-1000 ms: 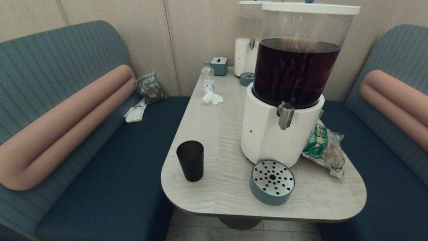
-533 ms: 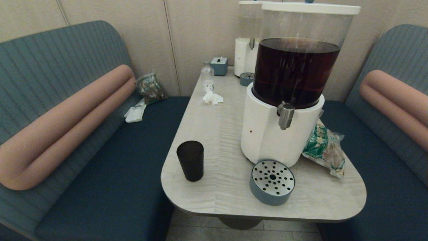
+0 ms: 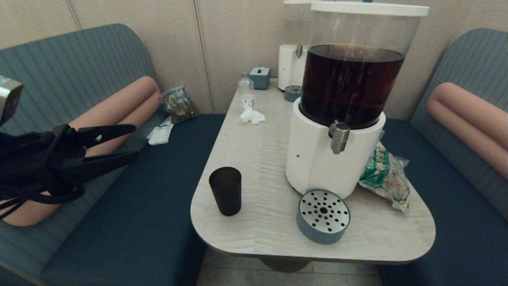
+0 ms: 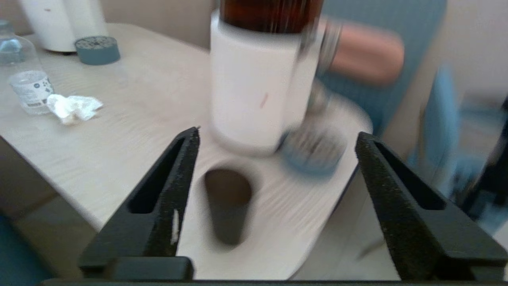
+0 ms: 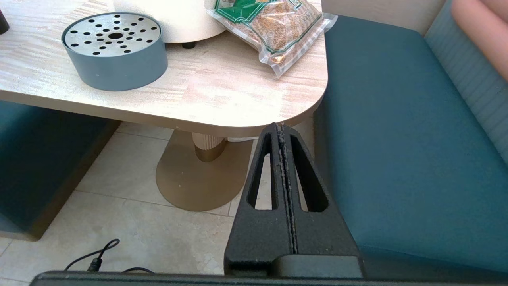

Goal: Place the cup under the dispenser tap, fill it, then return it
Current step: Pick up the cup

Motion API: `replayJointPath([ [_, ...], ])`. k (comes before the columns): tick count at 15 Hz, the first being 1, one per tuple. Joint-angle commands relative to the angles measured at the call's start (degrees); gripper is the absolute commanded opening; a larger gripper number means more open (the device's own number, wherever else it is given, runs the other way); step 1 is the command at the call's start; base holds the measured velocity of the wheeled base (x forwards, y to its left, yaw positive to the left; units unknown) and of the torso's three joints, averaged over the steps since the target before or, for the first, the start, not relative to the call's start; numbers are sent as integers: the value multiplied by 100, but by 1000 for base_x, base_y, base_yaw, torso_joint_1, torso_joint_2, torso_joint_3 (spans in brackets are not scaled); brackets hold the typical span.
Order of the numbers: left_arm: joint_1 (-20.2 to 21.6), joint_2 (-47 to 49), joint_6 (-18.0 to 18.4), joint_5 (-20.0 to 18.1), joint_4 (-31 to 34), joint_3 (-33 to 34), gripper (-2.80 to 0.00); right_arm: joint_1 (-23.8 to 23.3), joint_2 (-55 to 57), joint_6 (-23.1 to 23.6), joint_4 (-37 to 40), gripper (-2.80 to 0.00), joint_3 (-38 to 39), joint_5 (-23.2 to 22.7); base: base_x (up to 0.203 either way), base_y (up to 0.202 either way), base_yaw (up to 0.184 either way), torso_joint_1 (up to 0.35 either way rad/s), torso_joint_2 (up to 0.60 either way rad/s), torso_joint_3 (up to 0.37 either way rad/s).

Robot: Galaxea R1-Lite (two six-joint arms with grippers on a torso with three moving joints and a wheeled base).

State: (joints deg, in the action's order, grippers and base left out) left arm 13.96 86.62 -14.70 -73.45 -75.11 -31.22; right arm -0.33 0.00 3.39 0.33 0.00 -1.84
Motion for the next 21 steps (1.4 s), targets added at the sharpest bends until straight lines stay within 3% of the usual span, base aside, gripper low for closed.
replayJointPath([
  [1,536,1846,650,-924,-932,-34,0,-2,0,9,2,-280,0,-1,0,0,0,0,0,0],
  [3,734,2612,1315,-1255,-1143,-104,0,-2,0,4,2,-280,0,-1,0,0,0,0,0,0],
  [5,801,3057,1574,-1390,-1233,-142,0,-8,0,8,2,-280,0,-1,0,0,0,0,0,0],
  [8,597,3676,1655,-1419,-1254,-537,0,-11,0,6,2,-280,0,-1,0,0,0,0,0,0],
  [16,-915,4735,1672,-1422,-1256,-1397,0,-11,0,6,2,-280,0,-1,0,0,0,0,0,0],
  [21,-1352,5041,1649,-1326,-1256,-1677,0,-10,0,7,2,-280,0,-1,0,0,0,0,0,0],
])
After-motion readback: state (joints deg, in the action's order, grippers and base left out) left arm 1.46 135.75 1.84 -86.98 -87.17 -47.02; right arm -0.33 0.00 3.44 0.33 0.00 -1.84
